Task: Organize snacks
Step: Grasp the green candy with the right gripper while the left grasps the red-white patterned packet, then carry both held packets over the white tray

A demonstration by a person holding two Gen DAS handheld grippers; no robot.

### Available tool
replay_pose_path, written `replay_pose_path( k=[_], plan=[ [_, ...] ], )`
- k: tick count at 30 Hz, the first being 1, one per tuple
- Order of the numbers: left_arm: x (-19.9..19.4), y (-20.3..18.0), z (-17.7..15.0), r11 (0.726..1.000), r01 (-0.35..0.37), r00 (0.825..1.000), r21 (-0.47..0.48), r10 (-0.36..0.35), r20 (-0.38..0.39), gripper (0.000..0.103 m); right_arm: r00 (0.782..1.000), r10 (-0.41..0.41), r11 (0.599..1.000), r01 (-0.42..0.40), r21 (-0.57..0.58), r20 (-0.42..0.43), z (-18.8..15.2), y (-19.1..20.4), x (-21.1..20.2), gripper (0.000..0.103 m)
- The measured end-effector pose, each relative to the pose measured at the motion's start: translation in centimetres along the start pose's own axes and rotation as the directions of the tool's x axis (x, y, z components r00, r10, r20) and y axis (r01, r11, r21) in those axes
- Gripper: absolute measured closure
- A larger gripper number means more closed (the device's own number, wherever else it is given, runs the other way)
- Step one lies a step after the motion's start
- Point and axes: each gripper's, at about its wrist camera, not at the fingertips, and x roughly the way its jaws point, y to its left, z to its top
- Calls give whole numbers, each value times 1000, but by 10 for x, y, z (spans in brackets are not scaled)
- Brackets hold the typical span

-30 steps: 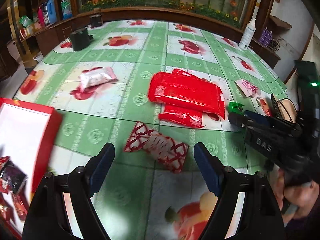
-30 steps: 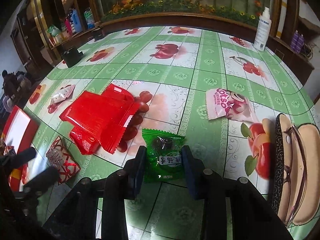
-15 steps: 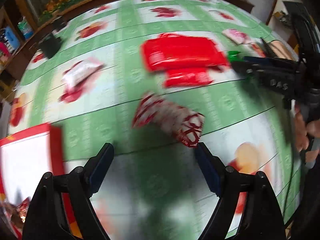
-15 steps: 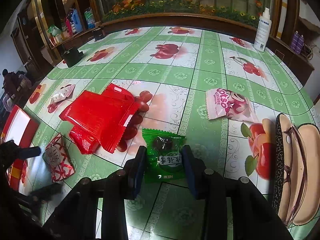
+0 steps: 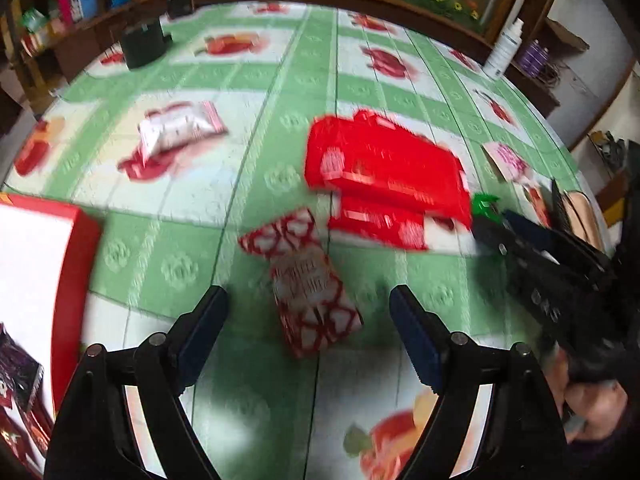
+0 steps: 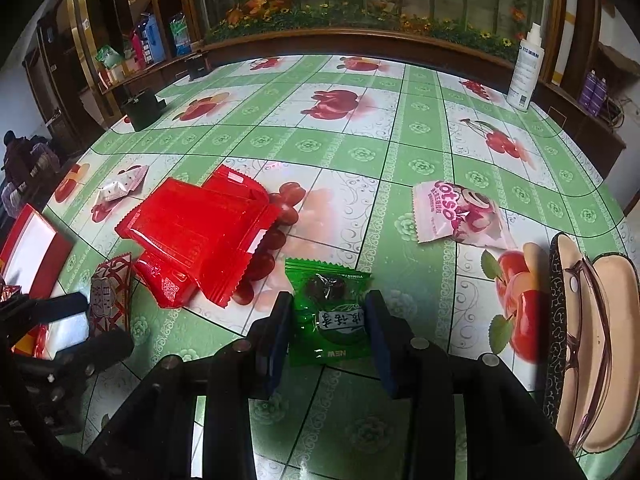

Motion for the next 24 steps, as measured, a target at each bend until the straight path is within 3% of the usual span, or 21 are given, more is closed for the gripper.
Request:
replay_pose_path(
  k=[5,7,9,12,16,24],
  plan=[
    [4,2,2,999,-27,999,33,26,28,21,1000,2,1000,-2,0,2,0,0,0,63],
    [3,1,1,998,-38,998,55,35,48,32,1000,-2,1000,2,-7,3,0,0,0,63],
    [2,1,2,995,-40,997,90,33,69,58,1000,-5,1000,5,-11,5,0,1,0,63],
    [0,2,1,990,-38,996,134,27,80,72,1000,-4,1000,4,-11,8,0,1,0,63],
    [-4,8,-3,990,8,998,140,-17,66,77,1000,-7,1000,8,-15,12,0,2,0,63],
    [-26,10,-36,972,6,996,233,-26,81,78,1000,-8,999,9,-41,25,-3,2,0,65]
  ],
)
